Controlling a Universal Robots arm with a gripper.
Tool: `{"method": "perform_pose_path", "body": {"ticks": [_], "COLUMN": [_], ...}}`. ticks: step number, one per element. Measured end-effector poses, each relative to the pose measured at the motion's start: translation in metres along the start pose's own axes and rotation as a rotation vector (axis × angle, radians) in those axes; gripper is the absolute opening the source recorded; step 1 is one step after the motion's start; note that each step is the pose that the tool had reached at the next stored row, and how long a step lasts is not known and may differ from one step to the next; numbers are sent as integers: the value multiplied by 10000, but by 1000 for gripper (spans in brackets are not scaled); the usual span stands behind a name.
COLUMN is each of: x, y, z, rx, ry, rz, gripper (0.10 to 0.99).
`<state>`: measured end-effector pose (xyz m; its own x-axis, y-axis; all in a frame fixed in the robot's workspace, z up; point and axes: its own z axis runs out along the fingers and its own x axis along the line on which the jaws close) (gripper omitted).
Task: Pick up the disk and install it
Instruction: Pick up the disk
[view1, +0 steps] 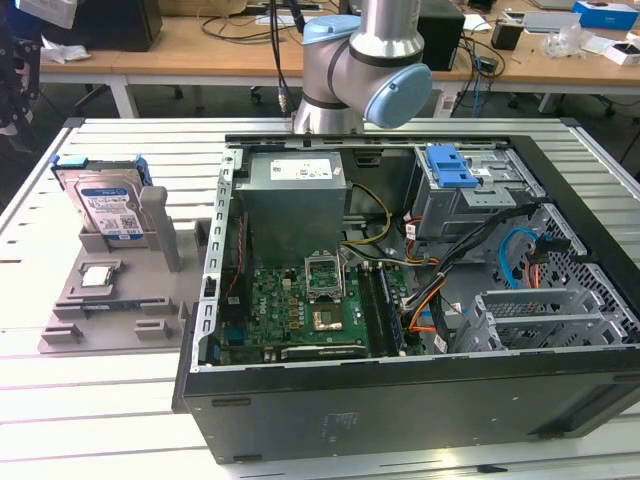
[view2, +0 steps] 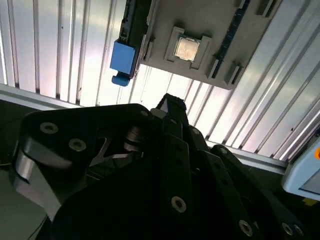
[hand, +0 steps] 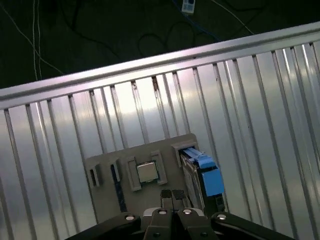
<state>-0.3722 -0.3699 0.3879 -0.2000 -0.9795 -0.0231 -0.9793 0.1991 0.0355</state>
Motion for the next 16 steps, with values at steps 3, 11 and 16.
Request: {"method": "perform_pose_path", "body": {"ticks": [3, 11, 16], "x": [0, 0, 0], "y": [0, 0, 0], "z": [1, 0, 0], "rx": [-13, -30, -30], "ry": [20, 47, 47], "rz": [-577, -1318, -1318], "gripper": [106, 106, 294]}}
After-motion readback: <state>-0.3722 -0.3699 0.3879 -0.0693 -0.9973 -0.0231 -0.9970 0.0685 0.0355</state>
